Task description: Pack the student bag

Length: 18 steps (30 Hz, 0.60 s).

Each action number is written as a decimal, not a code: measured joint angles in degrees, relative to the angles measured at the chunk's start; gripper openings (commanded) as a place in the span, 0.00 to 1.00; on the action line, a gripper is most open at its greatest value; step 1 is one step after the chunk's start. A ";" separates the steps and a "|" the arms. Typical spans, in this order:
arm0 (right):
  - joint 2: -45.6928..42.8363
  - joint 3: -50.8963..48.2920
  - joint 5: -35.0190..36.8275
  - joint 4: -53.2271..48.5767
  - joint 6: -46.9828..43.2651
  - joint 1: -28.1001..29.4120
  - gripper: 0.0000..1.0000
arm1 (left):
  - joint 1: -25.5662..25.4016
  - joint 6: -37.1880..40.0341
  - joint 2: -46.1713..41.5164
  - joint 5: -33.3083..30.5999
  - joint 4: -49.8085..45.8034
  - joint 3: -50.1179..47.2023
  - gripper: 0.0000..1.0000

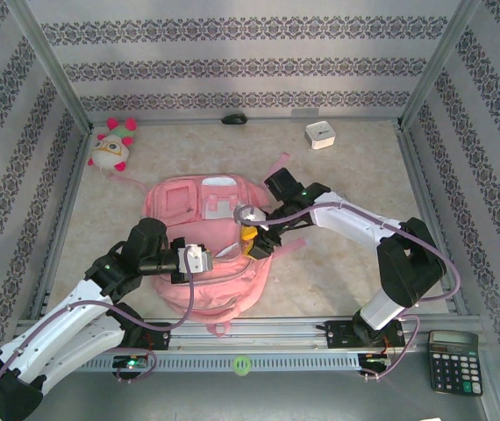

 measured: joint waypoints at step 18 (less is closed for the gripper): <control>-2.86 -2.71 -2.64 -1.07 6.67 -2.05 0.00 | 0.00 -2.64 0.09 -1.75 3.39 -0.72 0.00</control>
